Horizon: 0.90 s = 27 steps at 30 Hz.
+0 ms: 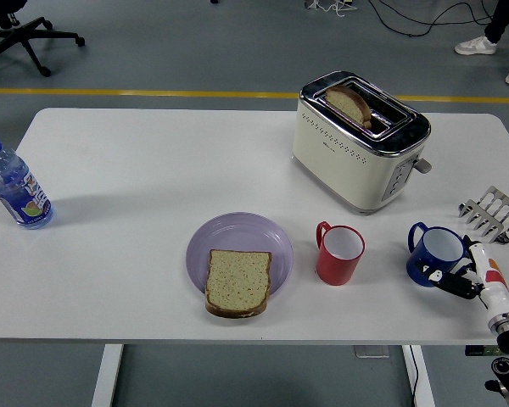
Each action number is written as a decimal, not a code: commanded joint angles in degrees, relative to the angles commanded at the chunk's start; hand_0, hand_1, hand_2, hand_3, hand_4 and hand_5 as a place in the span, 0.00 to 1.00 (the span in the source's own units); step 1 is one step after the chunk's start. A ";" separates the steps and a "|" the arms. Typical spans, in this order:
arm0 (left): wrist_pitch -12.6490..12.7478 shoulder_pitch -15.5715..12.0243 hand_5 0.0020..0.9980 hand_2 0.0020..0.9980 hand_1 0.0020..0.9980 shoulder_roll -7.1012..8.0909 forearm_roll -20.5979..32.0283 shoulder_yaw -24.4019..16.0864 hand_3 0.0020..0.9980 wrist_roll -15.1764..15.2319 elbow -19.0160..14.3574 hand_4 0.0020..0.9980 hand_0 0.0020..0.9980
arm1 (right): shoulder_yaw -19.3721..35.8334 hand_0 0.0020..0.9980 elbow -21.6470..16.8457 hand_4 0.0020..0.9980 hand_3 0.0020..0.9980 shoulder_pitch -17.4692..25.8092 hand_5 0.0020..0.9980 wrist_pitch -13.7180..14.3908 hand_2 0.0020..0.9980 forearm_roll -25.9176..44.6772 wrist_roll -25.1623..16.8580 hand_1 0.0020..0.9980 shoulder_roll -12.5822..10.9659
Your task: Pick up the cup,pour liquid into bread,place the cup on the desk
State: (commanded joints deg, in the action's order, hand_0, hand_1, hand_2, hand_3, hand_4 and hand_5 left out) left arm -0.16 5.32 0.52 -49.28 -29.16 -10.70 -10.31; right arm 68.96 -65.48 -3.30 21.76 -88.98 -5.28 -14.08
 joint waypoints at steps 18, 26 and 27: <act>-0.05 -0.19 1.00 0.75 0.74 0.01 0.60 0.63 0.65 0.09 0.00 0.40 0.68 | -0.13 0.36 -0.77 0.90 0.60 0.76 0.16 -1.08 0.50 -0.83 1.13 0.35 -0.12; -0.08 0.13 1.00 0.75 0.74 0.07 0.74 0.59 0.65 0.12 0.00 0.40 0.68 | 0.45 0.60 -0.79 0.92 0.77 0.48 0.17 -1.18 0.67 -0.25 1.07 0.59 0.03; -0.08 0.16 1.00 0.75 0.74 0.08 0.73 0.62 0.65 0.12 0.00 0.40 0.68 | 0.63 0.60 -0.72 0.92 0.77 0.42 0.17 -2.00 0.67 -0.11 1.36 0.59 0.08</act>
State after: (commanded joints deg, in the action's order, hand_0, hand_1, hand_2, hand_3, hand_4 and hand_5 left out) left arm -0.24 5.48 0.60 -48.55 -28.54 -10.57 -10.31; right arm 69.59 -66.20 -2.88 19.76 -89.09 -3.93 -14.00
